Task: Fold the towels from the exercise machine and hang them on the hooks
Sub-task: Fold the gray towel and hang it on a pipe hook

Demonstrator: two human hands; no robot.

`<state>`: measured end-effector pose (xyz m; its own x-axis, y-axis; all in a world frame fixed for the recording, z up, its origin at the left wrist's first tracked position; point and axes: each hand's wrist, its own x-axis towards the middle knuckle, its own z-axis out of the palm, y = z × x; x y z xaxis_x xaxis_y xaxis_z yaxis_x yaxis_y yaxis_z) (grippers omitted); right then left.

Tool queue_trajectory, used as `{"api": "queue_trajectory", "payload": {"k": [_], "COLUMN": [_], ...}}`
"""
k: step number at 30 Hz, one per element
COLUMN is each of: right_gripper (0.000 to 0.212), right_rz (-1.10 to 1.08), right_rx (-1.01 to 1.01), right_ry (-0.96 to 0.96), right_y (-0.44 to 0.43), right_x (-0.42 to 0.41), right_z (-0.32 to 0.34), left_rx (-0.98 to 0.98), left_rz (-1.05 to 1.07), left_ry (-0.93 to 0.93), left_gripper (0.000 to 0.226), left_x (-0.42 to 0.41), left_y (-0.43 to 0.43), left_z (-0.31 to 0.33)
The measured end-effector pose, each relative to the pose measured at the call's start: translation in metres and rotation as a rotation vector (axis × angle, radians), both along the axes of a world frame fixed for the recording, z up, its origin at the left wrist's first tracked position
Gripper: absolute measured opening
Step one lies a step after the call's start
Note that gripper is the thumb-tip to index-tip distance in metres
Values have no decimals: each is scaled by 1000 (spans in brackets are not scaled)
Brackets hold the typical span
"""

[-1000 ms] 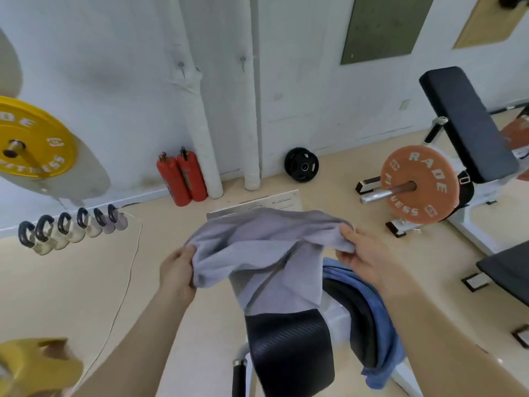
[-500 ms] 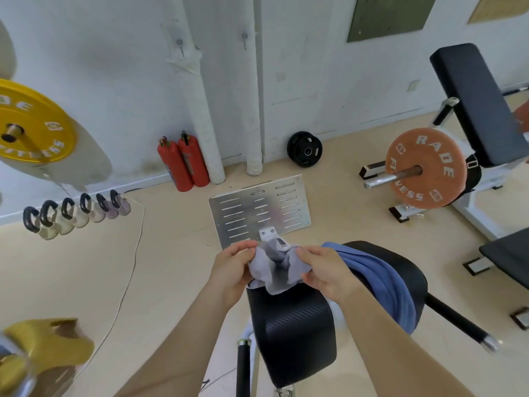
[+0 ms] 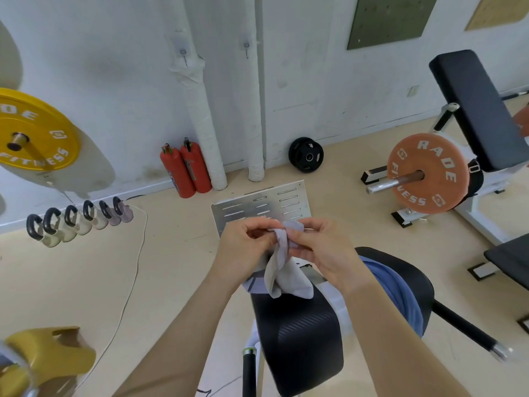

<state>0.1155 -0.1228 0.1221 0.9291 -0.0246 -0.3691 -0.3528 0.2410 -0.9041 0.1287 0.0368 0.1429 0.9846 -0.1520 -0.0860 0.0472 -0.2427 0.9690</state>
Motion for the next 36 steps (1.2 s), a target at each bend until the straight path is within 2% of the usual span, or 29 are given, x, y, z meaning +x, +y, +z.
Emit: {"api": "queue_trajectory", "payload": {"k": [4, 6, 11, 15, 22, 31, 36], "right_gripper": [14, 8, 18, 17, 19, 33, 35], "right_rz": [29, 43, 123, 96, 140, 159, 222], "right_rx": [-120, -146, -250, -264, -163, -138, -249], "right_ry": [-70, -123, -209, -227, -237, -245, -309], "right_y": [3, 5, 8, 10, 18, 21, 21], "right_x": [-1, -1, -2, -5, -9, -10, -11], "right_z": [24, 36, 63, 71, 76, 87, 92], "left_rx": [184, 97, -77, -98, -175, -227, -203], "left_rz": [83, 57, -64, 11, 78, 158, 180], "left_ry": [-210, -221, -148, -209, -219, -235, -312], "left_gripper": [27, 23, 13, 14, 11, 5, 8], "left_x": [3, 4, -4, -5, -9, -9, -11], "left_y": [6, 9, 8, 6, 2, 1, -1], "left_z": [8, 17, 45, 52, 54, 57, 58]}}
